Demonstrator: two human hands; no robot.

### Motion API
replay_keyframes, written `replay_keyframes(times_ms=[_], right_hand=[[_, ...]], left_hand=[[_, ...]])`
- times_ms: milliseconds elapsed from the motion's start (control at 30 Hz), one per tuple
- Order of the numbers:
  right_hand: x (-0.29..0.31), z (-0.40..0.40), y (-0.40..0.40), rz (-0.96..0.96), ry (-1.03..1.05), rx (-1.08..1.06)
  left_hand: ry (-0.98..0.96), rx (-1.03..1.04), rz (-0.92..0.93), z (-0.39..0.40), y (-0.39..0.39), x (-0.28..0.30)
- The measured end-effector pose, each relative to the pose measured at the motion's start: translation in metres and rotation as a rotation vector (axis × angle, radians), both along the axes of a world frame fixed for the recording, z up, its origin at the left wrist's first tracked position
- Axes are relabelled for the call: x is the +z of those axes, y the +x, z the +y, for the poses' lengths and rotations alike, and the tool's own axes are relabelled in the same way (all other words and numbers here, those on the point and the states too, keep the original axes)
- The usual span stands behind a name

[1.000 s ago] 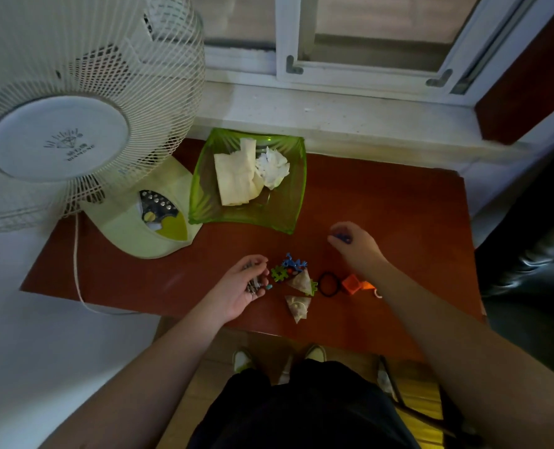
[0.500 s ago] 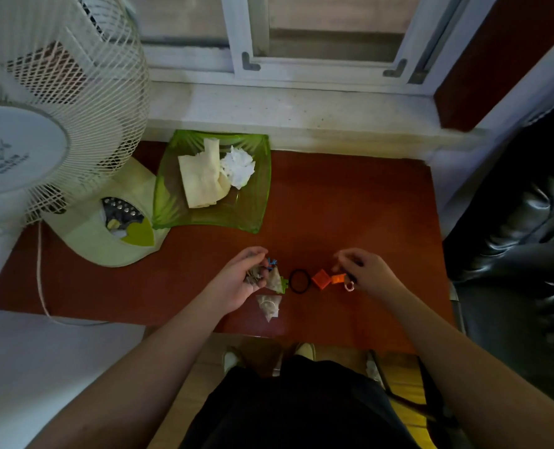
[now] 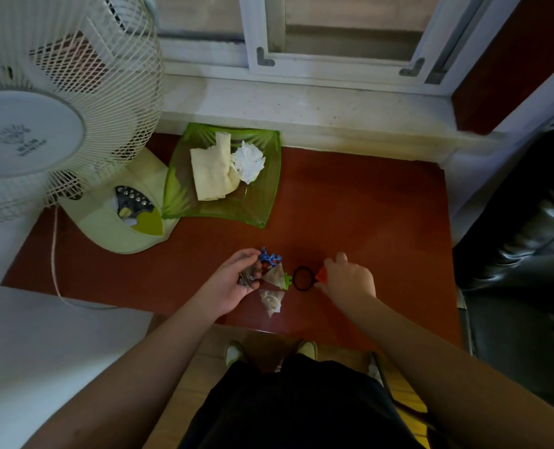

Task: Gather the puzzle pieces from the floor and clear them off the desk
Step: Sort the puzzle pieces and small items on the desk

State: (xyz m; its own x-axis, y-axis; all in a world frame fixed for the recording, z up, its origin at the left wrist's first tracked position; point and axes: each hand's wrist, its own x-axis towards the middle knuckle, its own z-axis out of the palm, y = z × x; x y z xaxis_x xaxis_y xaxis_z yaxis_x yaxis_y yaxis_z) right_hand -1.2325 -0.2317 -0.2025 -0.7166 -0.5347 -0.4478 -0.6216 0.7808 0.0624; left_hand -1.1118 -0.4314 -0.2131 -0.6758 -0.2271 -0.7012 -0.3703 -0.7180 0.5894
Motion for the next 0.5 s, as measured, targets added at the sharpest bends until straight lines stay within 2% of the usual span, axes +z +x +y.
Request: replay_keyframes(times_ms=[67,133,200,333,400,500], right_hand=[[0.001,0.0,-0.007,0.006,-0.075,-0.012],[0.003,0.003,-0.017,-0.057,-0.265,-0.116],[0.007,0.004,-0.025,-0.307,-0.534,-0.335],[0.015,-0.004,-0.025,-1.044,-0.953,-0.87],[0.011,-0.009,-0.02,-1.29,-1.078,-0.879],[0.004,-0.021,-0.011,-1.475,-1.144,-0.803]], left_hand=[[0.007,0.019,0.01,0.0,0.003,0.001],[0.019,0.048,0.021,-0.001,0.006,0.002],[0.02,0.063,0.026,-0.003,0.01,0.002],[0.027,0.102,0.027,-0.004,0.019,0.003],[0.046,0.131,0.022,-0.006,0.026,0.006],[0.08,0.177,0.041,-0.013,0.043,0.006]])
